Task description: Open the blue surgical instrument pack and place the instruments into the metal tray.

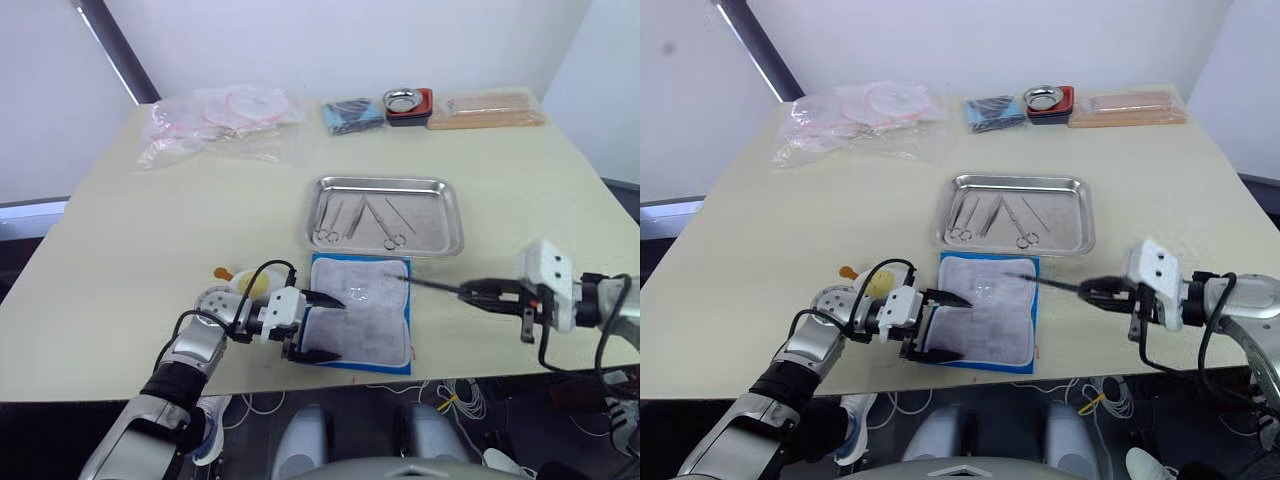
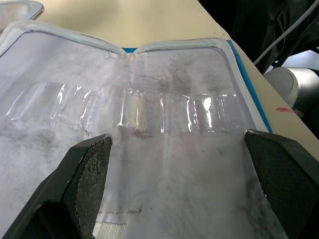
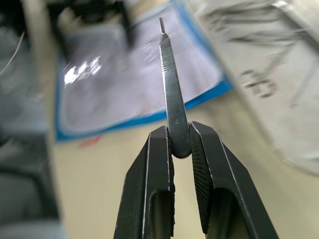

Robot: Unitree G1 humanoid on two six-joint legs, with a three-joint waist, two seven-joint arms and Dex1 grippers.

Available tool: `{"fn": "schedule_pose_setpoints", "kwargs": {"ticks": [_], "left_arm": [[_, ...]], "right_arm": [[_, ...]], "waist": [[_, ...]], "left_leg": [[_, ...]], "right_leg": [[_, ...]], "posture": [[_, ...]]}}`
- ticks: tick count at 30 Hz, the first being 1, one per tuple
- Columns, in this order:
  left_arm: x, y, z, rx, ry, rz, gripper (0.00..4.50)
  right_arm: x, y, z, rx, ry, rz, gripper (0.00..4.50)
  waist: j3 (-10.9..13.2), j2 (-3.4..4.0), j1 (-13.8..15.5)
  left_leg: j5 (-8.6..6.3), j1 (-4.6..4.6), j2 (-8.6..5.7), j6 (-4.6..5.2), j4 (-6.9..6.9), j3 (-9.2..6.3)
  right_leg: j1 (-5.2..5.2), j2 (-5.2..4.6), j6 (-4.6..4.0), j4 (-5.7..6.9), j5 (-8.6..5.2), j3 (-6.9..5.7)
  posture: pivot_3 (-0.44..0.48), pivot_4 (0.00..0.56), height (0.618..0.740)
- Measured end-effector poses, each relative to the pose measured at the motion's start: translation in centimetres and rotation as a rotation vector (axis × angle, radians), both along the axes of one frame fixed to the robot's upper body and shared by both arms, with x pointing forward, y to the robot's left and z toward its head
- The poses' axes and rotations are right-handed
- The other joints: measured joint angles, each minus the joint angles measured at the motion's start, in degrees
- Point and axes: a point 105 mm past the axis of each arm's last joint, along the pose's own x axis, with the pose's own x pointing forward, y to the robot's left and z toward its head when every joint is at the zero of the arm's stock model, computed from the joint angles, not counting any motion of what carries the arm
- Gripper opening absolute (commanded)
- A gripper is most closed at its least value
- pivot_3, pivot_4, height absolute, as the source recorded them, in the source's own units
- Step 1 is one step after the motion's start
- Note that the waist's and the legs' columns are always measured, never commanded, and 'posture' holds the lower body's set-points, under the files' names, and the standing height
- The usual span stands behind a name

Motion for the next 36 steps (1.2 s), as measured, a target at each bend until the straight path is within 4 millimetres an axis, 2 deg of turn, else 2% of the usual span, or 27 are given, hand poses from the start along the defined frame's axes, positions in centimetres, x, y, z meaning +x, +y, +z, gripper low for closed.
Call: {"fn": "schedule_pose_setpoints", "kwargs": {"ticks": [6, 10, 14, 23, 32, 36], "left_arm": [[0.0, 0.0, 0.0, 0.001, 0.006, 0.001, 4.5], [-0.1, 0.0, 0.0, 0.002, 0.009, 0.003, 4.5], [-0.2, 0.1, 0.0, 0.005, 0.009, 0.004, 4.5], [-0.3, 0.0, 0.0, -0.001, 0.005, 0.007, 4.5], [-0.3, 0.2, 0.0, -0.004, 0.005, 0.024, 4.5], [-0.4, 0.2, 0.0, -0.004, 0.005, 0.022, 4.5]], "right_arm": [[3.8, -0.3, 0.4, 0.108, 0.024, -0.234, 0.04], [5.6, -0.6, 0.6, 0.139, 0.034, -0.346, 0.04], [8.3, 0.1, -0.1, 0.16, 0.065, -0.494, 0.04], [10.5, 1.2, -3.1, 0.123, 0.138, -0.664, 0.04], [12.0, 2.8, -3.3, 0.119, 0.205, -0.741, 0.04], [12.4, 3.3, -4.0, 0.112, 0.254, -0.764, 0.04]], "waist": [[0.0, 0.14, 0.1], [0.0, 0.15, 0.0], [0.0, 0.29, -0.3], [-0.1, 0.48, -0.2], [-0.2, 0.63, -0.4], [-0.2, 0.63, -0.4]], "left_leg": [[0.0, -0.03, -0.04, 0.01, -0.04, 0.0], [0.01, -0.03, -0.04, 0.01, -0.05, 0.0], [0.01, -0.04, -0.04, 0.02, -0.15, 0.01], [0.01, -0.04, -0.12, 0.03, -0.22, 0.05], [0.02, 0.0, -0.11, 0.04, -0.22, 0.01], [0.02, -0.01, -0.12, 0.04, -0.23, 0.05]], "right_leg": [[0.0, 0.01, 0.0, 0.01, 0.0, 0.06], [0.0, 0.01, 0.0, 0.01, 0.0, 0.07], [-0.02, 0.03, -0.01, 0.01, 0.0, 0.1], [-0.03, 0.02, 0.02, 0.0, -0.02, 0.24], [-0.03, 0.05, 0.03, 0.03, -0.01, 0.24], [-0.03, 0.05, 0.02, 0.03, -0.02, 0.28]], "posture": [[0.0, 0.15, 0.74], [0.0, 0.15, 0.74], [0.0, 0.15, 0.74], [0.0, 0.15, 0.74], [0.0, 0.15, 0.74], [0.0, 0.15, 0.74]]}}
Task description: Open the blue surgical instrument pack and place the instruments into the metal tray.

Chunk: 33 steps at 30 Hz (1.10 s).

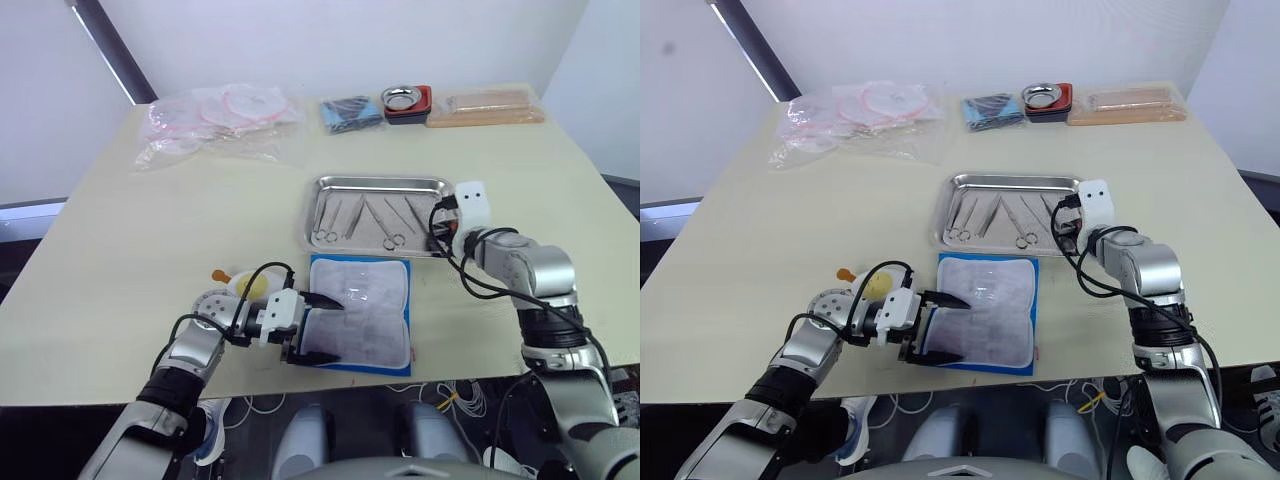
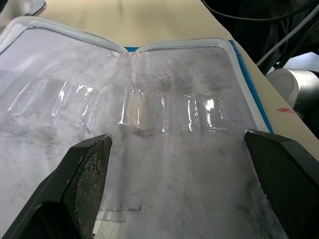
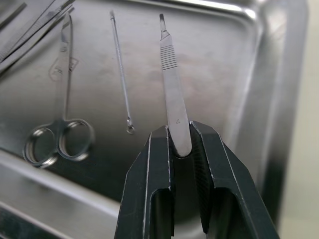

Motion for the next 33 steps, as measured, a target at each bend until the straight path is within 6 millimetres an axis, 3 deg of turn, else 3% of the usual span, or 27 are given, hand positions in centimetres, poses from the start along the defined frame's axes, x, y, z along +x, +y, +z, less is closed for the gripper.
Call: {"fn": "schedule_pose_setpoints", "kwargs": {"ticks": [4, 7, 13, 14, 20, 25, 33], "left_arm": [[0.0, 0.0, 0.0, 0.0, 0.0, 0.002, 4.5], [0.0, 0.0, 0.0, 0.0, 0.0, 0.002, 4.5], [0.0, 0.0, 0.0, -0.002, 0.0, 0.003, 4.5], [0.0, 0.0, 0.0, -0.002, 0.0, 0.003, 4.5], [0.0, 0.0, 0.0, -0.002, 0.0, 0.003, 4.5], [0.0, 0.0, 0.0, -0.002, -0.001, 0.005, 4.5], [0.1, 0.0, 0.1, -0.005, -0.003, 0.004, 4.5]], "right_arm": [[0.2, 0.3, -0.8, 0.003, 0.03, -0.009, 0.04], [0.2, 0.3, -1.1, -0.009, 0.04, -0.002, 1.25], [0.2, 1.0, -0.7, -0.022, 0.004, 0.046, 4.26], [0.2, 1.1, -0.4, -0.02, -0.009, 0.054, 4.44], [-0.5, -0.3, 1.4, -0.056, -0.091, 0.072, 4.44], [-1.5, -0.1, 2.4, -0.042, -0.143, 0.126, 4.44], [-5.8, -0.3, 1.7, 0.027, -0.209, 0.315, 4.44]], "waist": [[0.0, 0.0, 0.0], [0.0, 0.01, 0.0], [0.0, 0.01, 0.0], [0.0, 0.01, 0.0], [0.0, 0.01, 0.0], [0.0, -0.03, 0.0], [0.1, -0.17, 0.1]], "left_leg": [[0.0, 0.01, 0.0, 0.0, 0.0, 0.0], [0.0, 0.01, -0.01, 0.0, 0.0, 0.01], [0.0, 0.0, -0.01, 0.0, 0.0, -0.01], [0.0, -0.01, -0.02, 0.0, 0.0, -0.01], [0.0, 0.0, -0.04, 0.0, 0.0, -0.01], [0.0, 0.0, -0.03, 0.0, 0.0, -0.02], [0.0, -0.01, -0.06, 0.0, 0.0, -0.05]], "right_leg": [[0.0, 0.0, 0.01, 0.0, 0.0, 0.01], [0.01, 0.0, 0.0, 0.0, 0.0, 0.02], [0.01, 0.0, 0.01, 0.0, 0.0, 0.02], [0.01, 0.0, 0.01, 0.0, 0.0, 0.02], [0.0, 0.0, 0.01, 0.0, 0.0, 0.05], [0.0, 0.01, 0.03, 0.0, -0.01, 0.04], [0.01, 0.01, 0.15, -0.02, -0.09, 0.06]], "posture": [[0.0, 0.15, 0.74], [0.0, 0.15, 0.74], [0.0, 0.15, 0.74], [0.0, 0.15, 0.74], [0.0, 0.15, 0.74], [0.0, 0.15, 0.74], [0.0, 0.15, 0.74]]}}
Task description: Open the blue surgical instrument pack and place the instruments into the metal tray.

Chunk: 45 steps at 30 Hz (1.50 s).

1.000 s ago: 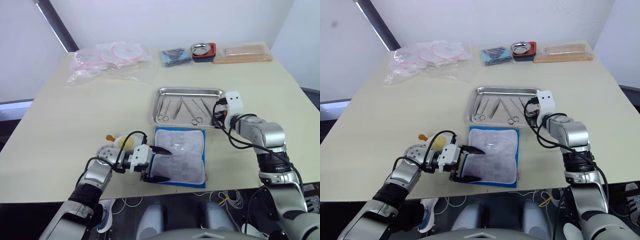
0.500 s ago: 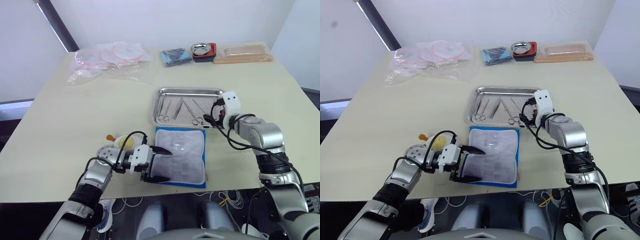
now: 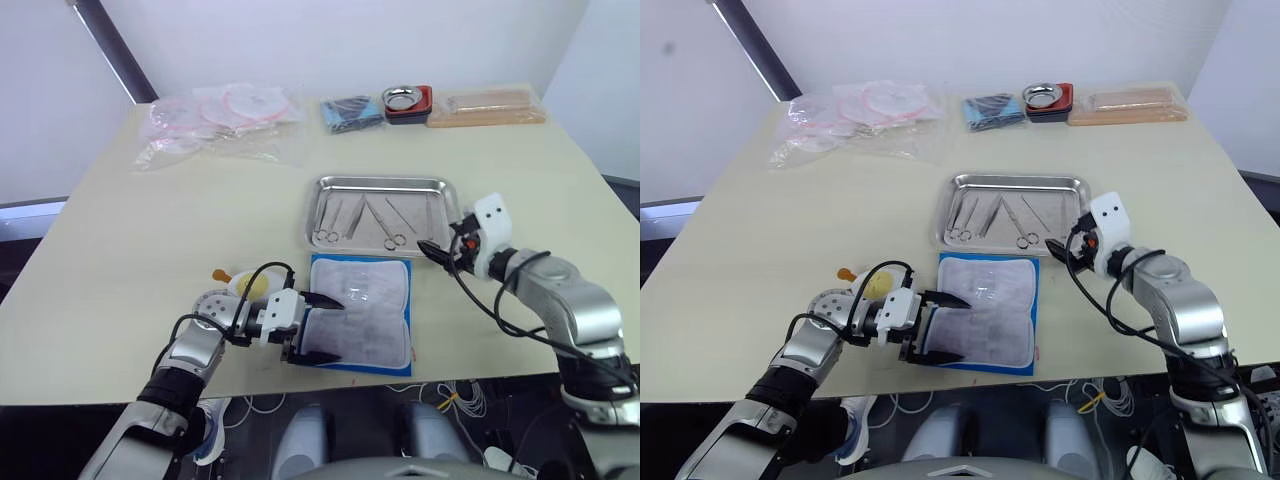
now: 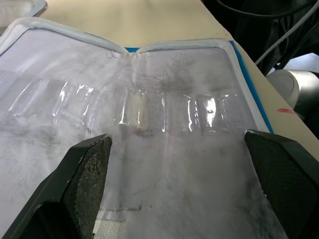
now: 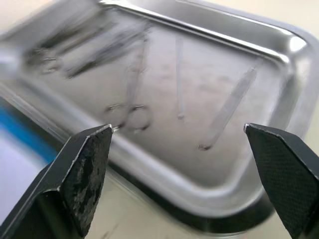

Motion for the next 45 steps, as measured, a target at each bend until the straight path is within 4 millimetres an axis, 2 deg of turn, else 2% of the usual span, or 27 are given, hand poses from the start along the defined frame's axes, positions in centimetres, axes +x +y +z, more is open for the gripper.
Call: {"fn": "schedule_pose_setpoints", "kwargs": {"ticks": [5, 6, 14, 17, 21, 26, 31, 36, 38, 39, 41, 43, 45], "left_arm": [[-0.1, 0.0, 0.1, -0.013, 0.006, 0.007, 4.5], [-0.2, 0.0, 0.4, -0.024, 0.004, 0.009, 4.5], [-0.2, -0.3, 1.8, -0.064, 0.015, 0.028, 4.5], [-0.2, -0.8, 2.3, -0.087, 0.043, 0.045, 4.5], [0.4, -1.3, 5.4, -0.182, 0.029, 0.098, 4.5], [1.2, -0.7, 8.4, -0.274, 0.022, 0.183, 4.5], [2.7, 2.5, 10.4, -0.325, -0.01, 0.342, 4.5], [3.7, 8.0, 10.6, -0.317, -0.028, 0.57, 4.5], [3.6, 9.6, 10.3, -0.299, -0.033, 0.628, 4.5], [3.3, 11.1, 9.7, -0.284, -0.022, 0.683, 4.5], [2.7, 12.6, 8.7, -0.256, -0.005, 0.746, 4.5], [1.8, 15.5, 7.5, -0.229, 0.029, 0.866, 4.5], [1.0, 17.5, 7.0, -0.223, 0.043, 0.954, 4.5]], "right_arm": [[-2.4, -0.4, -0.3, 0.035, -0.063, 0.106, 4.44], [-3.5, -0.7, -0.2, 0.073, -0.105, 0.145, 4.44], [-5.9, -1.4, 0.1, 0.173, -0.162, 0.242, 4.44], [-6.1, -1.6, 0.6, 0.189, -0.194, 0.26, 4.44], [-6.6, -1.8, 0.7, 0.196, -0.212, 0.284, 4.44], [-6.9, -2.2, 0.2, 0.193, -0.214, 0.286, 4.44], [-7.4, -3.6, -0.2, 0.17, -0.232, 0.242, 4.44], [-8.3, -5.2, -0.3, 0.165, -0.253, 0.214, 4.44], [-8.4, -5.8, -0.3, 0.156, -0.263, 0.208, 4.44], [-8.7, -6.2, -0.5, 0.141, -0.26, 0.219, 4.44], [-9.1, -6.4, -0.8, 0.13, -0.246, 0.248, 4.44], [-9.8, -7.9, -1.5, 0.097, -0.203, 0.245, 4.44], [-10.2, -9.5, -2.0, 0.084, -0.169, 0.218, 4.44]], "waist": [[0.2, -0.26, 0.0], [0.4, -0.54, 0.0], [1.5, -1.25, 0.0], [1.9, -1.55, 0.1], [2.2, -1.77, 0.1], [2.3, -1.76, 0.0], [2.5, -1.77, 0.1], [2.5, -1.78, -0.1], [2.5, -1.77, 0.0], [2.5, -1.77, 0.1], [2.5, -1.78, 0.1], [2.6, -1.79, 0.1], [2.6, -1.82, 0.2]], "left_leg": [[0.0, -0.01, 0.0, 0.0, 0.01, 0.01], [0.0, -0.05, 0.01, -0.01, 0.0, -0.02], [-0.01, -0.23, 0.01, -0.01, 0.01, 0.03], [-0.01, -0.29, 0.01, -0.02, 0.02, 0.04], [-0.01, -0.51, 0.01, -0.02, 0.02, 0.0], [-0.01, -0.51, 0.0, -0.02, 0.02, 0.01], [-0.01, -0.5, 0.0, -0.02, 0.04, 0.01], [-0.01, -0.47, 0.01, -0.02, 0.08, 0.05], [-0.01, -0.46, 0.01, -0.02, 0.1, 0.06], [-0.01, -0.46, 0.0, -0.03, 0.12, 0.06], [-0.02, -0.46, 0.01, -0.03, 0.16, 0.07], [-0.02, -0.47, 0.01, -0.03, 0.15, 0.07], [-0.02, -0.45, 0.01, -0.03, 0.17, 0.08]], "right_leg": [[-0.01, 0.0, 0.0, 0.0, 0.0, 0.0], [-0.02, 0.01, 0.03, 0.0, -0.03, -0.01], [-0.14, 0.0, 0.06, -0.04, -0.04, 0.02], [-0.2, 0.0, 0.17, -0.04, 0.03, 0.02], [-0.38, 0.0, 0.27, -0.03, 0.1, 0.0], [-0.38, 0.0, 0.28, -0.03, 0.09, 0.02], [-0.37, 0.01, 0.3, -0.01, 0.08, 0.01], [-0.37, 0.0, 0.29, 0.02, 0.09, 0.04], [-0.36, 0.0, 0.27, 0.02, 0.1, 0.04], [-0.35, -0.01, 0.25, 0.03, 0.11, 0.04], [-0.35, -0.02, 0.16, 0.05, 0.17, 0.05], [-0.35, -0.02, 0.13, 0.04, 0.17, 0.04], [-0.34, -0.02, 0.13, 0.05, 0.18, 0.04]], "posture": [[0.0, 0.15, 0.74], [0.0, 0.15, 0.74], [0.0, 0.15, 0.74], [0.0, 0.15, 0.74], [0.0, 0.15, 0.74], [0.0, 0.15, 0.74], [0.0, 0.15, 0.74], [0.0, 0.15, 0.74], [0.0, 0.15, 0.74], [0.0, 0.15, 0.74], [0.0, 0.15, 0.74], [0.0, 0.15, 0.74], [0.0, 0.15, 0.74]]}}
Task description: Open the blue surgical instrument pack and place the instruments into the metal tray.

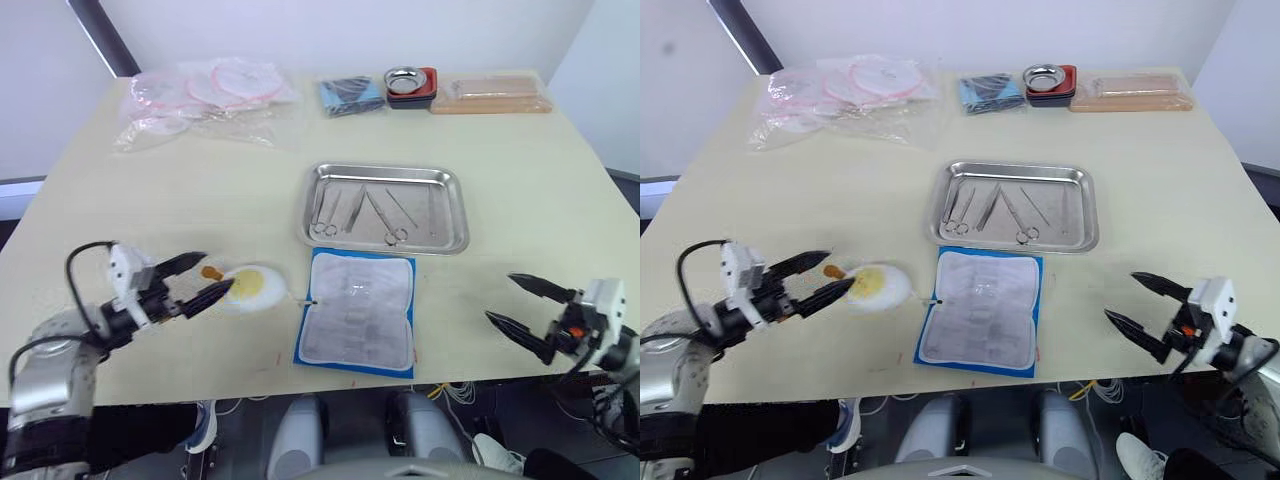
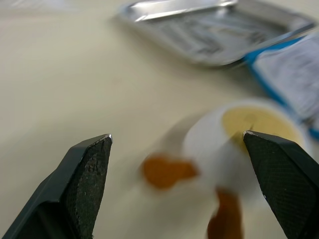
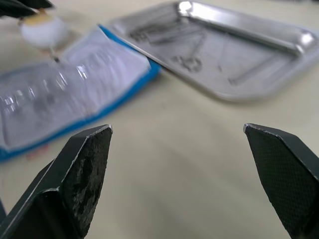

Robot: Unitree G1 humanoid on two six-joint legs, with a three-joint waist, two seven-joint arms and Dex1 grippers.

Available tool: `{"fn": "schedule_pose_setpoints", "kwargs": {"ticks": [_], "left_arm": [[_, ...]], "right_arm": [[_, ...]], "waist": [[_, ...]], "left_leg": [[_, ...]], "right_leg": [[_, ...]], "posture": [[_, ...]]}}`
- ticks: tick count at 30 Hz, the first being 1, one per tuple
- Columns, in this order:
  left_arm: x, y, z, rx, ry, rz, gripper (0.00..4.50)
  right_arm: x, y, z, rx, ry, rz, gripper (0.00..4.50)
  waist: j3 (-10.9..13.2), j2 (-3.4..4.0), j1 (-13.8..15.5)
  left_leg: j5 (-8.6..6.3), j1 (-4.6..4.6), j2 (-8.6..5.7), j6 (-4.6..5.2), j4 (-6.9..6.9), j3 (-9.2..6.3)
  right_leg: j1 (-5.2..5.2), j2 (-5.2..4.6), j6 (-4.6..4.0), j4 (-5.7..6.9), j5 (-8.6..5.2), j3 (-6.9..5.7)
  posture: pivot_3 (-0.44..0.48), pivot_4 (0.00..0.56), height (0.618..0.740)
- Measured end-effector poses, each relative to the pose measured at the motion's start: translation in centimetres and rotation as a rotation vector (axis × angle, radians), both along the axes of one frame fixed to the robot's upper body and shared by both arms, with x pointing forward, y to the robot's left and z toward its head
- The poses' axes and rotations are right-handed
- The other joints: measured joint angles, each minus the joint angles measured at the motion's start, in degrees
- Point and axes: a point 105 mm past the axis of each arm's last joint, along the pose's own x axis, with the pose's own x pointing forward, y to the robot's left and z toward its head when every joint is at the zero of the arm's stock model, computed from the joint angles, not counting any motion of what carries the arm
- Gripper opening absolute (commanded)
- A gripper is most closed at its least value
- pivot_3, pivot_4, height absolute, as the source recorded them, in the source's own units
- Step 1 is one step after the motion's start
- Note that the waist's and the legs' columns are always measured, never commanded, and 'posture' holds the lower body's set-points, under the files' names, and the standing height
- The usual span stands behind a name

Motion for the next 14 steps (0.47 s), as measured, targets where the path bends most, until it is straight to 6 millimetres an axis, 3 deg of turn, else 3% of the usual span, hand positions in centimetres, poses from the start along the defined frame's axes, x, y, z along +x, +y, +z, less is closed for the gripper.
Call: {"fn": "schedule_pose_setpoints", "kwargs": {"ticks": [7, 14], "left_arm": [[-2.9, 3.4, -2.7, 0.059, 0.119, 0.114, 4.5], [-3.4, 3.8, -3.2, 0.097, 0.119, 0.131, 4.5]], "right_arm": [[-1.0, -2.4, -1.3, 0.025, 0.065, -0.073, 4.44], [-1.4, -3.2, -1.5, 0.023, 0.068, -0.073, 4.44]], "waist": [[0.0, 0.01, 0.0], [0.0, 0.0, 0.2]], "left_leg": [[0.0, 0.18, 0.02, -0.01, 0.04, 0.04], [0.0, 0.23, 0.04, -0.01, 0.19, 0.05]], "right_leg": [[0.12, -0.01, -0.06, 0.05, -0.2, 0.01], [0.23, -0.02, -0.11, 0.15, -0.17, 0.02]], "posture": [[0.0, 0.15, 0.74], [0.0, 0.15, 0.74]]}}
